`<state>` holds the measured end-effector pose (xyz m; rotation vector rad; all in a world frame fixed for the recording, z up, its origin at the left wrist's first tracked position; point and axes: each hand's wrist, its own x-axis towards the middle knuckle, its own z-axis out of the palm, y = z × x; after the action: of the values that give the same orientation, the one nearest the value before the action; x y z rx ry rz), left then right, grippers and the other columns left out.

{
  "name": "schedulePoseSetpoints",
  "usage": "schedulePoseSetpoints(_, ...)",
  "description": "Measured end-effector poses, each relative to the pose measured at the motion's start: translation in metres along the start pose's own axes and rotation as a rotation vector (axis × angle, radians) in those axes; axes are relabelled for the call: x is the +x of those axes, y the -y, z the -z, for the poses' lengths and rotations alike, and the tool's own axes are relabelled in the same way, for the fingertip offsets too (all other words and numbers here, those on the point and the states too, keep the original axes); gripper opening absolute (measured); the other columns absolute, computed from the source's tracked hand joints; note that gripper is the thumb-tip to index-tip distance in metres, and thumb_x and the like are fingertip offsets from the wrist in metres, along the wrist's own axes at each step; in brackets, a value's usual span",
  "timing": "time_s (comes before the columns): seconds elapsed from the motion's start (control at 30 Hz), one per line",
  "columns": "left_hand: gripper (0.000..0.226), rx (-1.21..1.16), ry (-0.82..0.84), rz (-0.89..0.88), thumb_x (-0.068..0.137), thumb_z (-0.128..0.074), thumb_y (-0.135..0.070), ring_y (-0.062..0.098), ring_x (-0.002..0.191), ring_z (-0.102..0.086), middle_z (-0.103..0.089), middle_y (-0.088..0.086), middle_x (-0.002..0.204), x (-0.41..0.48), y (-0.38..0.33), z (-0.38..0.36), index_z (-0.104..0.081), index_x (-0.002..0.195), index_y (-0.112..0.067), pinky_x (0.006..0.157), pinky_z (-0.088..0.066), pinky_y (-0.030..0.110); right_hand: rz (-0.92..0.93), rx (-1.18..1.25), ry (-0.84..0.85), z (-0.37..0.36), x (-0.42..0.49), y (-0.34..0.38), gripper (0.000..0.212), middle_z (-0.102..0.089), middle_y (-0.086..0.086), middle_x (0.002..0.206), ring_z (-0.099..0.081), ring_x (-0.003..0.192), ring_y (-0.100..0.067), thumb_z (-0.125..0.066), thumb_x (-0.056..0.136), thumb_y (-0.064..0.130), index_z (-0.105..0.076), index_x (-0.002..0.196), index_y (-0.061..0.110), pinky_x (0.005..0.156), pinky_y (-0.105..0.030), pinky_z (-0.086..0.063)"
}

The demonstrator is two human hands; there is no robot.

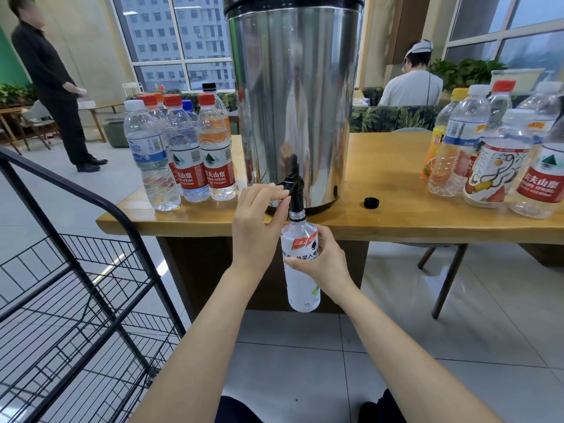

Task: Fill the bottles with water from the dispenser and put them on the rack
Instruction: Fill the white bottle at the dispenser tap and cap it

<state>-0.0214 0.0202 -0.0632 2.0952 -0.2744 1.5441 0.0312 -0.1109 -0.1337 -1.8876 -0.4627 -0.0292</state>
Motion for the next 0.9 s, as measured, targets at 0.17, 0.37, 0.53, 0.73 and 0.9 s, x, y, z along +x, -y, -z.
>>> schedulePoseSetpoints(0.17,0.013,-0.001,0.003,-0.002,0.090,-0.064,-0.013,0.017,0.098,-0.059,-0.067,0.010,0.095,0.0001,0.0005,0.0003,-0.069,0.096,-0.002,0.089,-0.044,0.017,-0.007,0.001,0.005,0.0005,-0.0001,0.0005,0.078,-0.055,0.016,0.111,-0.054,0.101,-0.004,-0.087,0.068,0.032,-0.041,0.132,0.028,0.088,-0.030,-0.048)
schedulePoseSetpoints(0.37,0.013,-0.002,-0.003,-0.006,0.090,-0.064,-0.013,0.015,0.098,-0.058,-0.068,0.011,0.095,0.0000,0.0005,-0.0002,-0.069,0.096,-0.002,0.088,-0.044,0.015,-0.003,0.000,0.003,0.0006,-0.0003,0.0011,0.077,-0.055,0.017,0.109,-0.055,0.100,-0.003,-0.087,0.068,0.031,-0.042,0.130,0.028,0.087,-0.030,-0.047)
schedulePoseSetpoints(0.53,0.014,-0.003,-0.001,-0.008,0.090,-0.064,-0.013,0.016,0.098,-0.059,-0.068,0.011,0.096,-0.0003,0.0008,-0.0004,-0.069,0.096,-0.002,0.088,-0.045,0.017,0.004,-0.007,-0.005,0.0002,-0.0004,0.0015,0.076,-0.055,0.019,0.106,-0.054,0.094,0.001,-0.087,0.068,0.032,-0.042,0.130,0.028,0.085,-0.027,-0.046)
schedulePoseSetpoints(0.73,0.012,-0.010,-0.007,-0.015,0.089,-0.065,-0.011,0.018,0.098,-0.060,-0.068,0.011,0.095,0.0005,-0.0001,0.0000,-0.069,0.095,-0.002,0.091,-0.043,0.016,0.001,0.017,-0.001,0.0014,-0.0014,0.0023,0.076,-0.059,0.014,0.110,-0.057,0.101,-0.004,-0.087,0.068,0.030,-0.043,0.130,0.027,0.087,-0.029,-0.049)
schedulePoseSetpoints(0.9,0.012,-0.012,-0.010,-0.017,0.089,-0.065,-0.011,0.018,0.098,-0.060,-0.068,0.011,0.095,0.0009,-0.0002,0.0006,-0.069,0.095,-0.001,0.092,-0.042,0.013,0.003,0.012,-0.007,0.0008,-0.0019,0.0023,0.076,-0.060,0.014,0.110,-0.057,0.101,-0.004,-0.087,0.067,0.030,-0.044,0.130,0.027,0.087,-0.030,-0.050)
